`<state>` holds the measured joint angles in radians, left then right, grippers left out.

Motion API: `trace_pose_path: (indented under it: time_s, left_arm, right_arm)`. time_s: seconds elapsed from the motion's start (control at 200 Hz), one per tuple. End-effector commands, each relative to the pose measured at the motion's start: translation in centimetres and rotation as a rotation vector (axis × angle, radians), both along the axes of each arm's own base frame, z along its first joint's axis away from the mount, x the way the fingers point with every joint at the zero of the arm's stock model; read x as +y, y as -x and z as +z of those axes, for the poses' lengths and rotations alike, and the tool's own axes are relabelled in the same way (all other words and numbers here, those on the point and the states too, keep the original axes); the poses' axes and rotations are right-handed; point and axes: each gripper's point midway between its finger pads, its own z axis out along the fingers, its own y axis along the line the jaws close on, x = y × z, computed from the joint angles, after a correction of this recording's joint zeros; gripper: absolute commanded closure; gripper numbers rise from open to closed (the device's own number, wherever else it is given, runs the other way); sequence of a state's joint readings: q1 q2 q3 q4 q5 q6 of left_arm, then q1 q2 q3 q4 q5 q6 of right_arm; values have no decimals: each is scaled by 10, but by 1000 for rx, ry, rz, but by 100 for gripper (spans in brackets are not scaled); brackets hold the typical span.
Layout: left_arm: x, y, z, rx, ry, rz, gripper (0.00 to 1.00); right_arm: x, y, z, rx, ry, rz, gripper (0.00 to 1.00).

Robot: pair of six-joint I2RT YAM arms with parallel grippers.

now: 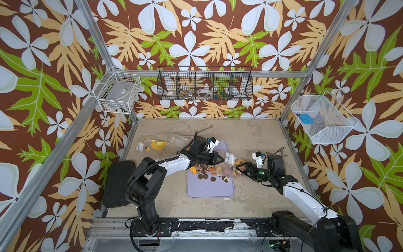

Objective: Pour cookies out of the ziploc bag
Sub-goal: 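Pour the cookies out of the ziploc bag onto the tray.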

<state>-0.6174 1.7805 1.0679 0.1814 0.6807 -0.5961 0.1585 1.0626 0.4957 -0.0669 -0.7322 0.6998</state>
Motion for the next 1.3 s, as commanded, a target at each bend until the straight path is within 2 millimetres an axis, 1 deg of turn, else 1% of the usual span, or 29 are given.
trace_pose_path:
  time_s: [0.0,0.06,0.12,0.17,0.215,0.305,0.395,0.485,0.576,0.631,0.651,0.746,0.811,0.841,0.876,0.906,0.931,0.971,1.021,1.081,1.146,1.296]
  left_arm:
    - [9,-8,1,-4,8,43,100]
    - [18,-10,-4,12,6,66,100]
    - [25,-12,-6,20,10,86,100]
    - [29,-13,-7,25,10,96,100]
    - [31,-13,-7,23,11,100,100]
    - [32,-11,-3,18,17,97,100]
    - [31,-11,3,10,33,91,100]
    - [31,-11,7,4,38,94,100]
    - [34,-11,10,-4,37,98,100]
    - [35,-10,13,-7,38,99,100]
    - [36,-10,14,-9,39,100,100]
    - [38,-11,14,-8,37,106,100]
    - [39,-13,14,-8,37,111,100]
    - [40,-13,13,-6,37,112,100]
    - [40,-14,14,-5,38,113,100]
    - [40,-14,14,-4,39,112,100]
    - [40,-14,15,-5,41,113,100]
    - [40,-14,15,-6,42,111,100]
    - [39,-14,17,-7,45,108,100]
    - [40,-14,18,-9,45,109,100]
    - [41,-15,19,-12,45,110,100]
    - [41,-16,17,-4,47,105,100]
  right_arm:
    - [21,-10,33,-62,-54,9,0]
    - [30,-11,42,-82,-54,27,0]
    - [29,-12,41,-82,-28,30,0]
    - [24,-14,35,-80,31,27,0]
    - [17,-12,25,-64,99,26,0]
    - [-1,-10,6,-27,202,-14,0]
    - [-8,-9,-6,2,198,-39,1]
    - [-4,-13,-7,7,165,-34,1]
    - [7,-20,4,-4,117,-14,3]
    - [15,-25,19,-32,107,3,3]
    - [21,-23,25,-38,86,27,3]
    - [35,-21,51,-76,9,78,4]
    - [37,-18,61,-89,-2,96,4]
    - [33,-17,61,-95,28,96,5]
    - [23,-18,57,-94,93,81,5]
    - [11,-18,52,-85,157,60,5]
    - [-4,-21,46,-84,224,27,5]
    - [-24,-24,40,-79,285,-9,6]
    - [-43,-26,39,-71,288,-38,8]
    - [-57,-27,39,-67,272,-60,10]
    - [-56,-26,40,-68,258,-33,12]
    - [-41,-25,35,-28,173,13,22]
